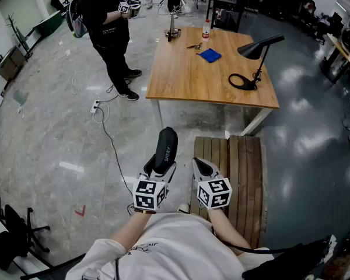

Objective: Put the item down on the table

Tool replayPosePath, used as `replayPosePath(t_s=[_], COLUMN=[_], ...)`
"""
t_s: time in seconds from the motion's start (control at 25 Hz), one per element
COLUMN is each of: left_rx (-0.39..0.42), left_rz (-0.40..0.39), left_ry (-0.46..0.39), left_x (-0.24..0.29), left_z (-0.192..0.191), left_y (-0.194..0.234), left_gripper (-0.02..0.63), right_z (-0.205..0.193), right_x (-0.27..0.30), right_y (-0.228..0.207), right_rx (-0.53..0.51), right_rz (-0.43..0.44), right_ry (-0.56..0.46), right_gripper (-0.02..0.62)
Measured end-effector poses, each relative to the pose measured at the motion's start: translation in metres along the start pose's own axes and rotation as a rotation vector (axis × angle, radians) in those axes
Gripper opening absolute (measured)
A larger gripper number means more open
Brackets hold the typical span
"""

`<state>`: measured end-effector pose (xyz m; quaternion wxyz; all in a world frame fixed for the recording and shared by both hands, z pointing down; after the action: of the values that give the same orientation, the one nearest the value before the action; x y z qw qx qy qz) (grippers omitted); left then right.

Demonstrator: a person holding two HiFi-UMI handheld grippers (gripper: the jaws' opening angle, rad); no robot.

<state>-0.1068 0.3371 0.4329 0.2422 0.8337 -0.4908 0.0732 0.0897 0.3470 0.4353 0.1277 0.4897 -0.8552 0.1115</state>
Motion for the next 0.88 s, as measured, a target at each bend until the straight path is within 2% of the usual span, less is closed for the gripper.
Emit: replayPosePath(t_s=[0.24, 0.52, 0.76, 0.88], left_rx=[0.013, 0.039, 0.032, 0.057], left_rz=[0.0, 0.005, -0.018, -0.034], left_ry=[-0.004, -0.001, 0.021, 0.032], left_x=[0.008, 0.034, 0.086, 0.121], left_z=[-0.002, 0.01, 0.024, 0.042], left_y=[-0.016, -0.01, 0.02, 0.042], left_gripper=[0.325, 0.325, 0.325, 0.325], right_z=[-0.006, 0.004, 0.013, 0.025], right_x=[-0.007, 0.014, 0.066, 0.103], right_y=[-0.018, -0.038, -0.061, -0.079], right_rx=[0.018, -0.001, -0.017, -0.015], right_rz=[0.001, -0.006, -0.026, -0.047], right_ry=[-0.005, -0.004, 0.016, 0.023], right_gripper=[0.005, 0.005, 0.005, 0.005])
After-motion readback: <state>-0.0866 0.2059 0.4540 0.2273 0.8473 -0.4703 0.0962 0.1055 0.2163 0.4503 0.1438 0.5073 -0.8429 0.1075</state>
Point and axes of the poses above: the fingertips, and each gripper's own axes: x forward along the fingers, y to its left, z out of its top, the point moved 9 cm from there along -x, backward along the fingers, and after that the axes turned 11 degrees about -x, right-handed, at the moved point
